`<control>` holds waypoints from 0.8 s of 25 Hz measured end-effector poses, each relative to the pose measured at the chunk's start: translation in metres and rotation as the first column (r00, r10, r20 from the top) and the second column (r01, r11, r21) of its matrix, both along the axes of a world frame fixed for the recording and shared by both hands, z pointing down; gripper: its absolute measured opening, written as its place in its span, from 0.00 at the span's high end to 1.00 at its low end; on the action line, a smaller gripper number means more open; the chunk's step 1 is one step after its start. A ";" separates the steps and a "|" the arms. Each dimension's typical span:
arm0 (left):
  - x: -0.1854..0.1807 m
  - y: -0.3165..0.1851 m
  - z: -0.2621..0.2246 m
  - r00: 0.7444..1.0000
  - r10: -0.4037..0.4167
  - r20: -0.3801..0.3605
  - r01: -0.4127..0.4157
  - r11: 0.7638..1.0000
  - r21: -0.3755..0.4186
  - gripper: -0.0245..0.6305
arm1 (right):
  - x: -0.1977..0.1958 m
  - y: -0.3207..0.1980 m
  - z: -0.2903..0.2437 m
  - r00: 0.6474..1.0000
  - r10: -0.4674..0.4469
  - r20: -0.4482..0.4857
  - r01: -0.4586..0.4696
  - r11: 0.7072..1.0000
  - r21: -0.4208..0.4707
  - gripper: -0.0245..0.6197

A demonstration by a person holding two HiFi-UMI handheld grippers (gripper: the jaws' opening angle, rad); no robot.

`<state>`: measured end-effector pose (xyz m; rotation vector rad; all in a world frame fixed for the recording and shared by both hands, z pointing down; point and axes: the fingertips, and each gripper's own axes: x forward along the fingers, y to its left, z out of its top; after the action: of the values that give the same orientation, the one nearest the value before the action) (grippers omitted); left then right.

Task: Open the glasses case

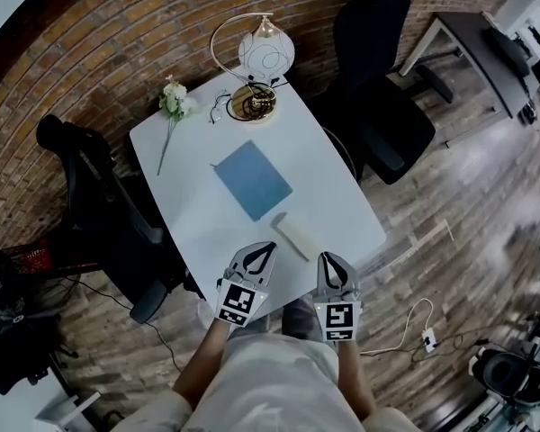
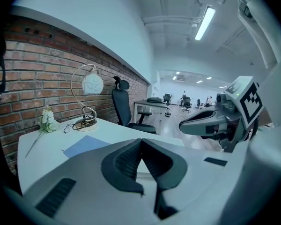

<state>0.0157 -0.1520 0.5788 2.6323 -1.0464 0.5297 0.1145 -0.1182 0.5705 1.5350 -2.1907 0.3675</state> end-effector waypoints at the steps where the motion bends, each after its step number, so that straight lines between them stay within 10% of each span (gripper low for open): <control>1: 0.001 -0.001 0.003 1.000 0.000 0.003 0.000 1.000 -0.006 0.96 | 0.000 -0.001 0.003 1.000 -0.005 -0.003 0.004 1.000 -0.007 0.95; 20: 0.005 -0.009 0.062 0.998 0.001 0.067 0.006 0.995 -0.101 0.96 | -0.004 -0.012 0.058 0.995 -0.088 -0.040 0.083 0.990 -0.111 0.94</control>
<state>0.0212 -0.1606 0.6411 2.5404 -1.0141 0.6571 0.1100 -0.1301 0.6285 1.3737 -2.1565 0.4138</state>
